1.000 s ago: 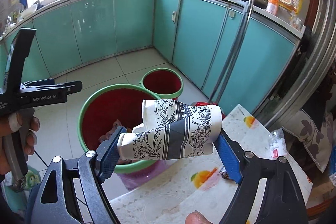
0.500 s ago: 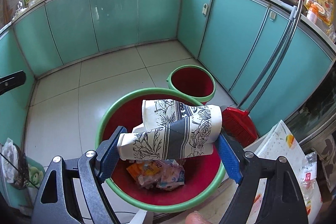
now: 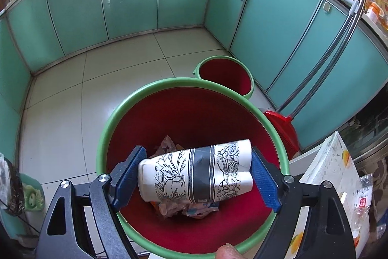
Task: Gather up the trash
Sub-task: 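Carry the wrapper and paper cups to the red bin and drop them with both grippers, then return to the table and grasp the brown cigarette box with the left gripper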
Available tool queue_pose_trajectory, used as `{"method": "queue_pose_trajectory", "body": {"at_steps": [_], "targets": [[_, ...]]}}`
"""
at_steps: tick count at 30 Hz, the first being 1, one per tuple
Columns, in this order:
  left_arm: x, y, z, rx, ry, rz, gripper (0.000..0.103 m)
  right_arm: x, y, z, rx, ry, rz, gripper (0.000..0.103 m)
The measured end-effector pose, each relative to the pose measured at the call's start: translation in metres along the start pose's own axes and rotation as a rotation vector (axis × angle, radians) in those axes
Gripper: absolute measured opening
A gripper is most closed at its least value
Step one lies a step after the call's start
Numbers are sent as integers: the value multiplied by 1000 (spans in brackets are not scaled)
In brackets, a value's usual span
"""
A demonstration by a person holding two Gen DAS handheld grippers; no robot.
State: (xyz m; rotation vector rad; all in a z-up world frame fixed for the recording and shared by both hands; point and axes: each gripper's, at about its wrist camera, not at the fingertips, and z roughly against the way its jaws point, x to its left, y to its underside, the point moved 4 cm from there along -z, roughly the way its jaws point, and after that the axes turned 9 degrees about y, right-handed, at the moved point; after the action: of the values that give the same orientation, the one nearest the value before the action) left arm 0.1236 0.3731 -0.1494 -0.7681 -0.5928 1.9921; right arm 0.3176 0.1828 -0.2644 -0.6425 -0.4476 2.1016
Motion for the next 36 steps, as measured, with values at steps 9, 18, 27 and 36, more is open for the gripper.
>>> {"method": "queue_pose_trajectory", "body": {"at_steps": [9,18,27,36], "targets": [[-1,2,1,2,7,-7,103,-2,1,2,1,21,5,98],[-25,0,10,-7,38,-46,103,-23,5,36,-44,28,-30,99],[-112,2,25,-14,165,-175,103,-87,42,125,-126,78,-154,99],[-239,37,59,9,370,-418,103,-189,127,213,-160,217,-313,99]]}}
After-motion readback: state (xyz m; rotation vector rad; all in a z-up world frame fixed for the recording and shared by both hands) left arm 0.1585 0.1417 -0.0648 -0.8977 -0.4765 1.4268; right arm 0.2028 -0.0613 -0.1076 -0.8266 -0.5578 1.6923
